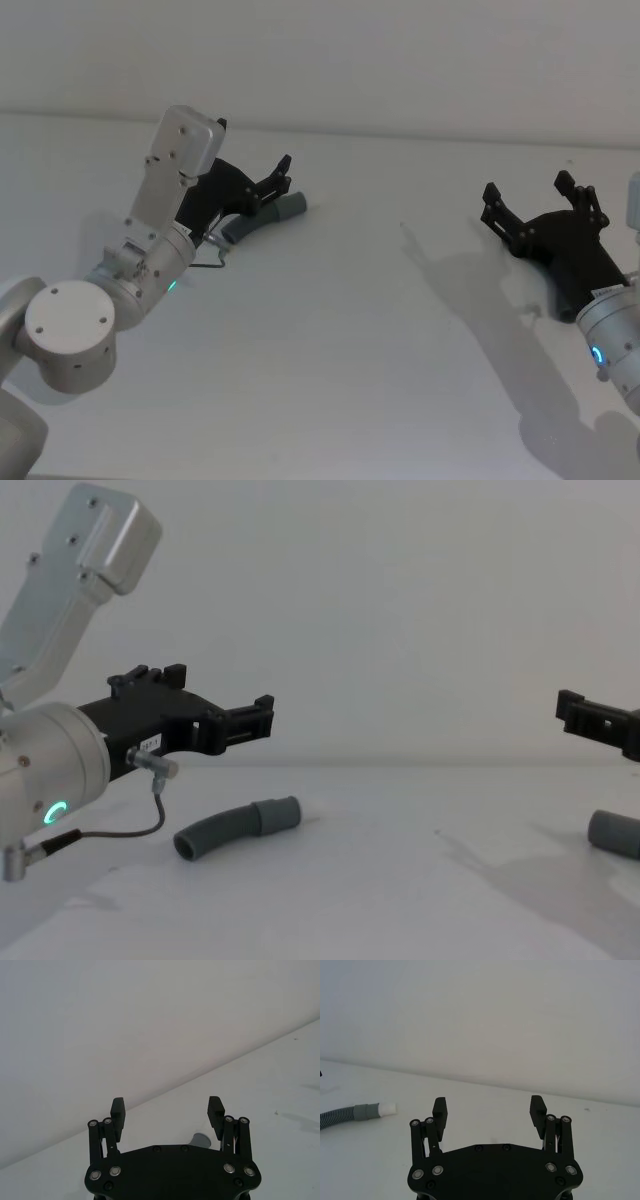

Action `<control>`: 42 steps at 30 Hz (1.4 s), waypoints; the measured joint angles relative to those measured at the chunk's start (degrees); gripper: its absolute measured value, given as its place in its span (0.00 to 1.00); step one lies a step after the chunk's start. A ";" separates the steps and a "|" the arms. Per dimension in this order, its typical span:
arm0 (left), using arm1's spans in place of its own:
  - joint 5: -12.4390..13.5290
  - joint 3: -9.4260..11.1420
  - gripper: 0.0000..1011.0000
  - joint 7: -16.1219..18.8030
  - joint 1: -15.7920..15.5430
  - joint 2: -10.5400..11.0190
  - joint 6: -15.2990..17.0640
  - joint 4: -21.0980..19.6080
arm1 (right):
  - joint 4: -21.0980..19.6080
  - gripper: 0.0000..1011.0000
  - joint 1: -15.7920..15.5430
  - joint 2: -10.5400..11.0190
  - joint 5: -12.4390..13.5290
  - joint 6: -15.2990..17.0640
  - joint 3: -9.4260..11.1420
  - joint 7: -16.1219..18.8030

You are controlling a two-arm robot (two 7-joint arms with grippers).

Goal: Use both hands to pick up one end of the pipe from the table, align the ends, and insert them.

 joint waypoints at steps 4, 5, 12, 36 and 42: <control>0.00 0.00 0.99 0.00 0.00 0.00 0.00 0.00 | 0.00 0.99 0.00 0.00 0.00 0.00 0.00 0.00; 0.00 0.00 0.99 0.00 0.00 0.00 0.00 0.00 | 0.00 0.99 0.00 0.00 0.00 0.00 0.00 0.00; 0.00 0.00 0.99 0.00 0.00 0.00 0.00 0.00 | 0.00 0.99 0.00 0.00 0.00 0.00 0.00 0.00; 0.00 0.00 0.99 0.00 0.00 0.00 0.00 0.00 | 0.00 0.99 0.00 0.00 0.00 0.00 0.00 0.00; 0.00 0.00 0.99 0.00 0.00 0.00 0.00 0.00 | 0.00 0.99 -0.01 0.00 0.00 0.00 0.00 0.00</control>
